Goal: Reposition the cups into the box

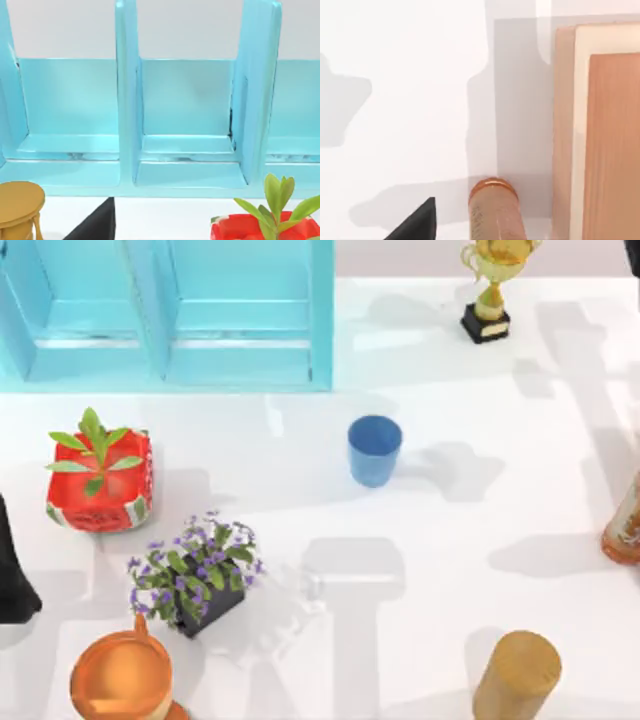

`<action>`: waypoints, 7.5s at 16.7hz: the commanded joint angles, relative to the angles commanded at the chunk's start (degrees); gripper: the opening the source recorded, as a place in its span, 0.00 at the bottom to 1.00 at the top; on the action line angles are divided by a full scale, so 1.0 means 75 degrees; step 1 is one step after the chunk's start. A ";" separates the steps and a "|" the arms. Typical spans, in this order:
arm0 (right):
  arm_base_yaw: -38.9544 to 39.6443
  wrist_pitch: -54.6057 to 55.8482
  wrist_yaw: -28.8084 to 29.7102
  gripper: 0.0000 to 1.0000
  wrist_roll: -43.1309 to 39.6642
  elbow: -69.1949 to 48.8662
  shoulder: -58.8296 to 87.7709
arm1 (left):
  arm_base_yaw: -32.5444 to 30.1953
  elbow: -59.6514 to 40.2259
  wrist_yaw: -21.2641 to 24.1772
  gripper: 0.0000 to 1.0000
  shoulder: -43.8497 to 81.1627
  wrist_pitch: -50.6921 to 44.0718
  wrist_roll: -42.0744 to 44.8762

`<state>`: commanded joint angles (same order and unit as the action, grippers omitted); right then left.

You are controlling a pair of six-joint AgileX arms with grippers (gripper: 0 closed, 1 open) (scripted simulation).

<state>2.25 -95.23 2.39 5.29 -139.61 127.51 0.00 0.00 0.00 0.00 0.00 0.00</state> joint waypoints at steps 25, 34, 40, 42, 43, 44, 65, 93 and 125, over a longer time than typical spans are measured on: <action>0.4632 -0.1421 0.0720 1.00 0.4333 -0.6996 0.5359 | 0.0000 0.0000 0.0000 1.00 0.0000 0.0000 0.0000; 0.4486 -0.0661 0.0729 1.00 0.4204 -0.8175 0.7209 | 0.0000 0.0000 0.0000 1.00 0.0000 0.0000 0.0000; 0.4486 -0.0661 0.0729 0.77 0.4204 -0.8175 0.7209 | 0.0000 0.0000 0.0000 1.00 0.0000 0.0000 0.0000; 0.4486 -0.0661 0.0729 0.62 0.4204 -0.8175 0.7209 | 0.0000 0.0000 0.0000 1.00 0.0000 0.0000 0.0000; 0.4486 -0.0661 0.0729 0.55 0.4204 -0.8175 0.7209 | 0.0000 0.0000 0.0000 1.00 0.0000 0.0000 0.0000; 0.4486 -0.0661 0.0729 0.47 0.4204 -0.8175 0.7209 | 0.0000 0.0000 0.0000 1.00 0.0000 0.0000 0.0000; 0.4375 -0.0254 0.0536 0.00 0.3993 -0.7334 0.6003 | 0.0000 0.0000 0.0000 1.00 0.0000 0.0000 0.0000; 0.2951 0.2974 0.0384 0.00 0.2593 0.2447 0.0161 | 0.0000 0.0000 0.0000 1.00 0.0000 0.0000 0.0000; -0.3018 0.4044 0.0009 0.00 -0.3356 0.8007 -0.3225 | 0.0000 0.0000 0.0000 1.00 0.0000 0.0000 0.0000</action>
<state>-20.39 -64.89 2.46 -19.88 -79.56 103.33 0.00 0.00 0.00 0.00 0.00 0.00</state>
